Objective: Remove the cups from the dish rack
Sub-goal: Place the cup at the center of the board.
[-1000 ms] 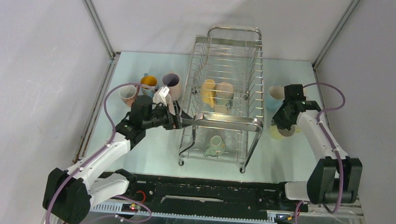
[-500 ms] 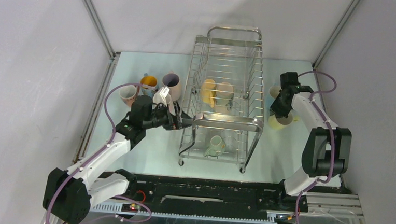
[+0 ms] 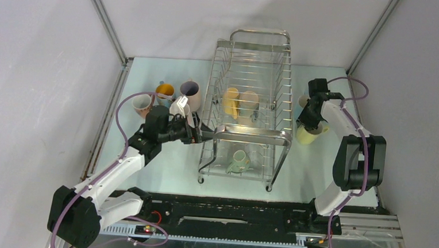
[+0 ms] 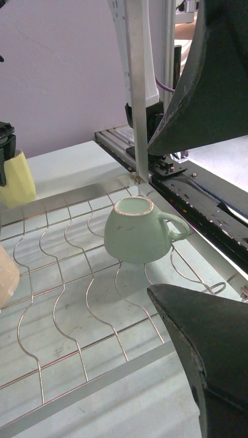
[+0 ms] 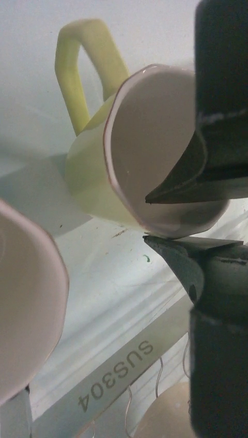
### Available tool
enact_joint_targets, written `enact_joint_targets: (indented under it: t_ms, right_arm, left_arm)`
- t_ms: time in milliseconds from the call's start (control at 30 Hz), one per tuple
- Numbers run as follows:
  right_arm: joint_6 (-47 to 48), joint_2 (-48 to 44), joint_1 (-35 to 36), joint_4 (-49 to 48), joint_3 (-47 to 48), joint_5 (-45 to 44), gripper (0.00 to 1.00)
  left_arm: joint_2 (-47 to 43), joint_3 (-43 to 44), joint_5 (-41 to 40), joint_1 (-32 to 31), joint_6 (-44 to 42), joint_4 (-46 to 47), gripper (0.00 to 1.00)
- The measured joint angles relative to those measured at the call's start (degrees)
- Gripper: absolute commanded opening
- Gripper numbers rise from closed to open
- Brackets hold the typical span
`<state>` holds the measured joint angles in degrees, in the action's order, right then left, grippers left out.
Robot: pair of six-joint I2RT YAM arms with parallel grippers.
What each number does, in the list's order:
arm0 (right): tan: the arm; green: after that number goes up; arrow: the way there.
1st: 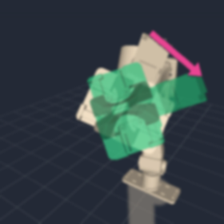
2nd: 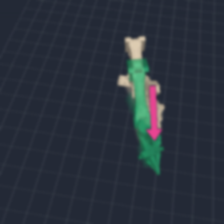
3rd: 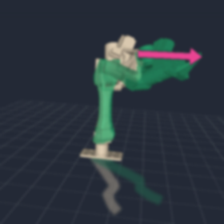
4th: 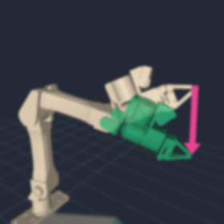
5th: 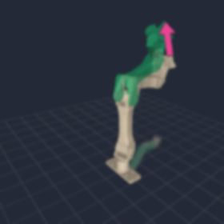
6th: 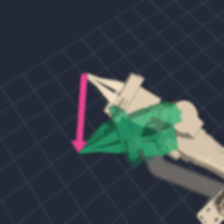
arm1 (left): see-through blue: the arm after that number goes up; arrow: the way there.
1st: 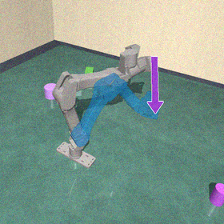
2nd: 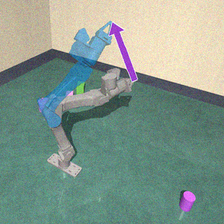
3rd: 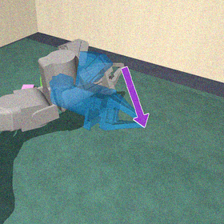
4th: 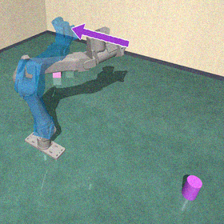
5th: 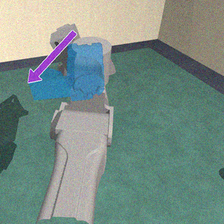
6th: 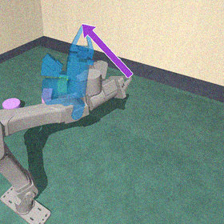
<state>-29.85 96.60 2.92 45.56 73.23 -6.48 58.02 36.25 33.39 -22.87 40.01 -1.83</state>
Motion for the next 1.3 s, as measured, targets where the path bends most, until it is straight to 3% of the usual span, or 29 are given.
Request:
enact_joint_targets:
  t_ms: [367,767,1067,1300]
  right_arm:
    - [0.17,-0.76,0.74,-0.15,1.31,1.01,0.60]
    - [0.22,-12.20,2.47,0.68,1.31,2.29,0.75]
    - [0.04,-25.42,4.22,-2.56,-0.66,11.82,0.77]
    - [-1.07,-29.07,10.29,-6.05,-7.58,17.33,0.77]
  left_arm:
    - [2.01,0.00,-0.24,-0.22,0.00,-0.17,1.00]
    - [3.15,1.64,-3.19,-1.55,-0.15,-2.29,1.00]
    - [6.12,5.64,-5.14,-1.79,-0.98,-2.71,1.00]
    - [9.27,8.04,-6.36,-5.11,-5.73,-6.29,1.00]
